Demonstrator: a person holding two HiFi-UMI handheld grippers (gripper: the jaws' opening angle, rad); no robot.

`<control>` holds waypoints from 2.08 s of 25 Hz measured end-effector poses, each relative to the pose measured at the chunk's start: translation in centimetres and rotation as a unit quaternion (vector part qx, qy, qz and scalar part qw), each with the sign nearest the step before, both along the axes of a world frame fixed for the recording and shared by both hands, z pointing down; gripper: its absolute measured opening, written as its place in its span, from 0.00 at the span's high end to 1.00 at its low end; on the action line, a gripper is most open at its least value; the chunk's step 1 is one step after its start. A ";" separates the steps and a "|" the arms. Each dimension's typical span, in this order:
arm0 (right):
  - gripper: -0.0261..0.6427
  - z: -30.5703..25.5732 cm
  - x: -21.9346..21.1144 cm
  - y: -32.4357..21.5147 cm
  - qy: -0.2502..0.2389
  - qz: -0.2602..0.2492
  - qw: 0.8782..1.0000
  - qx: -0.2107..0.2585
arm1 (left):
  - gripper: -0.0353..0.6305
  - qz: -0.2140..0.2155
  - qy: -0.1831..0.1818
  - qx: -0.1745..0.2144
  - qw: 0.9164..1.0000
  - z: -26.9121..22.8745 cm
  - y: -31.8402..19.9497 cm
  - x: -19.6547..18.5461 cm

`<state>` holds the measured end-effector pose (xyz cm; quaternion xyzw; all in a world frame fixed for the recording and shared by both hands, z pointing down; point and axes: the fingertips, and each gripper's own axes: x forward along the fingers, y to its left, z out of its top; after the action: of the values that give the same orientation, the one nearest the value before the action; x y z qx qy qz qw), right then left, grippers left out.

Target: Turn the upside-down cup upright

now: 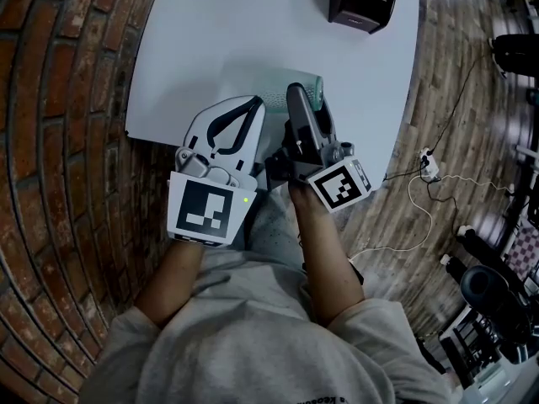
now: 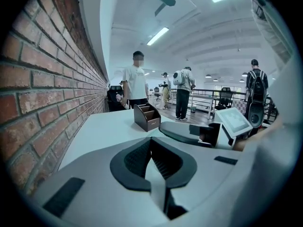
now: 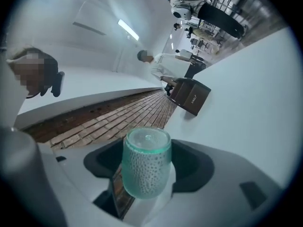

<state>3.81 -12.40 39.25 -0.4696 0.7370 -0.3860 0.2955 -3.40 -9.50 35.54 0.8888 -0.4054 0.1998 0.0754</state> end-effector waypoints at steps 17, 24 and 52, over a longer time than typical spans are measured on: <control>0.49 -0.5 -0.3 0.1 -0.082 -0.020 0.996 0.033 | 0.83 0.006 0.035 -0.042 0.998 0.3 0.2 0.0; 0.49 -0.5 -0.4 0.6 -0.099 -0.033 0.994 0.045 | 0.73 0.000 0.075 -0.066 0.995 0.4 0.3 -0.5; 0.49 -1.6 -0.7 1.4 -0.206 -0.059 0.971 0.105 | 0.82 0.079 0.159 -0.153 0.972 -0.4 1.4 0.4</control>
<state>3.06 -11.04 37.67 -0.3021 0.7232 -0.4118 0.4649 -3.00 -8.13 35.14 0.9164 -0.2810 0.1208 0.2581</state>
